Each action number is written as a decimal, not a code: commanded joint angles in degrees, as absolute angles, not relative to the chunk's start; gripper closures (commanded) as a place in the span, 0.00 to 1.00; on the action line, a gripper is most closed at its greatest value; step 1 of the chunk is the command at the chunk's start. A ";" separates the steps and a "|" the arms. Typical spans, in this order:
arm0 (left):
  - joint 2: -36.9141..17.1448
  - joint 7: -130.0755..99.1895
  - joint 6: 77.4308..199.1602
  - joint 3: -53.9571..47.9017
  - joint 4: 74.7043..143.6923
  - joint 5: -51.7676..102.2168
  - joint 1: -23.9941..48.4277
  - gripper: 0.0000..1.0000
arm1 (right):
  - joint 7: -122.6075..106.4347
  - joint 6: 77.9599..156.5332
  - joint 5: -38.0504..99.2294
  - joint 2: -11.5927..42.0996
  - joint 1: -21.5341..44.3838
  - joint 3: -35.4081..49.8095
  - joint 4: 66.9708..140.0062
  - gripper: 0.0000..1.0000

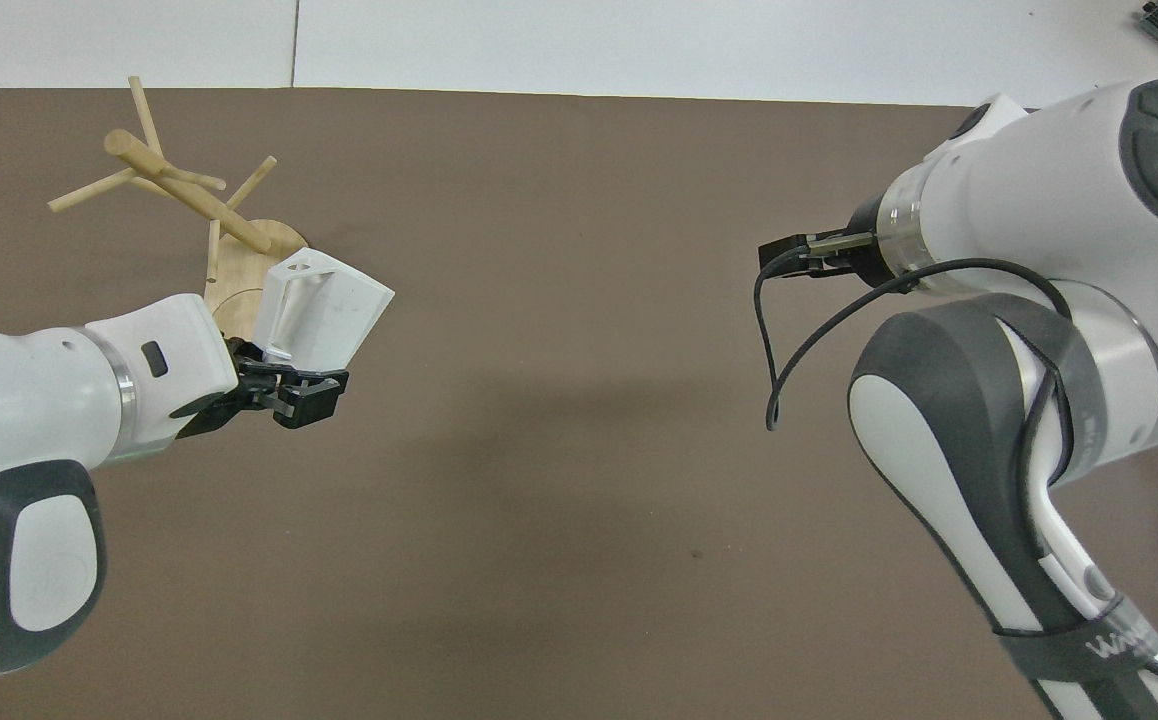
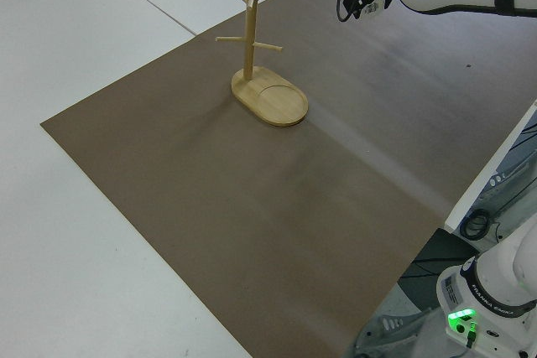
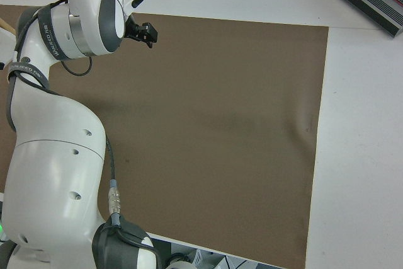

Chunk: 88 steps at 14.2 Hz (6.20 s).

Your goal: Hang cup on rack

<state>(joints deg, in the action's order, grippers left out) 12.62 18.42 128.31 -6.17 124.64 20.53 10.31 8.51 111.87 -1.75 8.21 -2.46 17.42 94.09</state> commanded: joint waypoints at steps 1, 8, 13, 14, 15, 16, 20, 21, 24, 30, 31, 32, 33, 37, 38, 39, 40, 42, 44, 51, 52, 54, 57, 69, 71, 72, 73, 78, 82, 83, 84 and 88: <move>8.71 15.38 132.00 -5.80 123.22 19.07 11.16 1.00 | 5.19 110.04 -4.13 6.68 -2.64 15.48 95.18 0.00; 2.03 15.38 133.50 -5.36 116.29 19.07 8.97 1.00 | 2.99 108.37 -3.96 6.50 -2.55 5.64 95.10 0.00; -1.05 14.16 135.87 -5.10 112.77 19.07 6.69 1.00 | 2.99 108.11 -3.52 6.50 -2.55 1.67 95.01 0.00; -1.66 14.06 136.40 -5.10 112.76 19.07 6.59 1.00 | 2.99 107.32 -3.52 6.24 -2.55 1.50 94.84 0.00; -1.84 13.98 136.41 -5.10 112.76 19.07 6.50 1.00 | 2.99 106.44 -3.52 6.15 -2.55 1.49 94.49 0.00; -2.02 13.97 136.41 -5.10 112.76 19.07 6.24 1.00 | 2.99 104.87 -3.43 5.98 -2.55 1.49 93.87 0.00; -3.34 11.96 138.25 -5.10 112.76 19.07 5.89 1.00 | 2.99 99.33 -2.99 3.87 -2.55 1.58 93.26 0.00; -3.69 11.95 138.95 -5.10 112.76 19.07 5.89 1.00 | 2.99 97.32 -2.99 3.78 -2.55 1.67 92.21 0.00; -4.48 11.08 140.01 -5.10 112.76 19.07 4.66 1.00 | 2.99 93.70 -2.99 3.69 -2.46 1.93 90.09 0.00; -4.48 1.08 139.83 -5.10 113.29 19.16 3.61 1.00 | 2.99 87.10 -2.90 2.82 -2.55 2.29 86.75 0.00; -4.57 -1.21 139.83 -5.18 113.29 19.16 3.43 1.00 | 2.90 86.93 -2.90 2.73 -2.55 2.29 86.84 0.00; -4.57 -2.62 139.66 -5.19 113.29 19.16 3.43 1.00 | 2.90 86.31 -2.90 2.72 -2.55 2.29 86.84 0.00; -4.57 -3.59 139.48 -5.19 113.47 19.16 3.34 1.00 | 2.90 85.70 -2.90 2.64 -2.55 2.29 86.84 0.00; -4.48 -6.68 139.04 -5.27 113.73 19.34 2.72 1.00 | 2.90 84.38 -2.90 0.88 -3.16 1.76 86.92 0.00; -4.48 -7.46 139.04 -5.19 113.82 19.34 2.81 1.00 | 2.90 84.46 -2.90 0.88 -3.34 1.50 86.92 0.00; -4.48 -9.04 139.04 -5.27 113.73 19.34 2.81 1.00 | 2.90 84.64 -2.90 0.88 -3.34 0.97 86.92 0.00; -4.48 -9.57 139.04 -5.27 113.73 19.34 2.81 1.00 | 2.81 84.99 -2.90 0.88 -3.34 0.62 86.92 0.00; -4.48 -9.67 139.04 -5.27 113.73 19.34 2.90 1.00 | 2.81 85.25 -3.16 0.88 -3.25 0.62 87.01 0.00; -4.48 -9.67 139.22 -5.27 113.82 19.34 3.08 0.01 | 2.81 85.95 -3.25 0.88 -3.25 0.53 87.10 0.00; -4.48 -8.79 138.08 -5.19 112.68 19.07 3.17 0.00 | 2.11 87.28 -2.90 0.88 -3.25 -1.40 87.54 0.00; -4.31 -8.70 136.25 -5.10 111.89 18.99 2.99 0.00 | 0.54 87.28 -2.90 0.88 -3.25 -1.49 87.63 0.00; -3.52 -7.83 130.37 -5.10 109.79 15.06 2.81 0.00 | -2.01 87.36 -2.81 0.88 -3.25 -2.11 87.63 0.00; 0.60 -4.06 121.85 -5.01 109.95 11.25 2.64 0.00 | -1.85 88.24 -1.33 0.88 -3.25 -2.37 87.98 0.00; 7.21 -0.63 93.26 -4.83 97.75 -2.89 2.20 0.00 | -1.58 87.63 -1.14 0.79 -3.16 -2.11 88.07 0.00; 6.42 0.88 92.98 -4.83 96.07 -2.90 2.28 0.00 | -1.67 87.63 -1.23 0.79 -3.16 -2.11 88.07 0.00; 6.16 0.88 93.08 -4.92 95.63 -3.16 2.46 0.00 | -1.58 87.63 -1.14 0.79 -3.16 -2.11 88.07 0.00; 5.72 0.97 92.99 -5.01 94.49 -3.16 2.55 0.00 | -1.58 87.63 -1.14 0.79 -3.16 -2.11 88.07 0.00; 2.72 3.34 90.54 -5.10 88.86 -3.08 2.55 0.00 | -1.58 87.54 -1.14 0.79 -3.16 -2.11 88.07 0.00; 4.66 3.86 88.51 -5.01 92.10 -2.46 2.20 0.00 | -1.67 87.54 -1.14 0.79 -3.16 -2.02 88.07 0.00; 4.92 3.87 88.51 -5.01 92.20 -2.46 1.85 0.00 | -1.67 87.54 -1.14 0.79 -3.16 -1.93 88.07 0.00; 4.92 3.87 88.42 -4.92 92.28 -2.46 1.67 0.00 | -1.58 87.54 -1.14 0.79 -3.16 -1.93 88.07 0.00; 5.27 3.16 87.63 -4.66 92.81 -2.46 1.67 0.00 | -1.58 87.54 -1.14 0.79 -3.16 -1.93 88.07 0.00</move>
<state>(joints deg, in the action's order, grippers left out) 3.95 2.91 88.24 -4.77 91.50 -1.82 1.98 -0.35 86.80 -2.55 1.29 -2.64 -2.09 87.20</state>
